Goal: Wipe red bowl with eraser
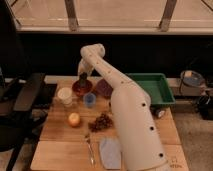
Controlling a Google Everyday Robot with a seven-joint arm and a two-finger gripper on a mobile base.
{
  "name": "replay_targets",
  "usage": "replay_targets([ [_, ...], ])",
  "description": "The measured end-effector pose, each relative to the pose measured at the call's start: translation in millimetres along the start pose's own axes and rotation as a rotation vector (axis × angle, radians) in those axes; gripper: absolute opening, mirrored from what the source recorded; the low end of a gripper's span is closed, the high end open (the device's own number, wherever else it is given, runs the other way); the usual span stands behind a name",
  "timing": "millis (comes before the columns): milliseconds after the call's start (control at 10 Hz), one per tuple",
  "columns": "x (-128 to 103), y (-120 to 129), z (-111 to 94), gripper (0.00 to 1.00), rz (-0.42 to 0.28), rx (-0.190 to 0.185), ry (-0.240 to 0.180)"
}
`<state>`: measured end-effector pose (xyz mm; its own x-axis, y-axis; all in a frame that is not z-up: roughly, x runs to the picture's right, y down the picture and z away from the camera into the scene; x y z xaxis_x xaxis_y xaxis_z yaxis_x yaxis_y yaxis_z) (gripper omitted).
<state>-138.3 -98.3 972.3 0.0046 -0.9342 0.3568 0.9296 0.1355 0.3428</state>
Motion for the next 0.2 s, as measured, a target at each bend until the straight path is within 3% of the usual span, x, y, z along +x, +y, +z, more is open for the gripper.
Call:
replay_targets([
  [200,-16.2,-7.2,-10.1,0.00,0.010,0.029,-0.008],
])
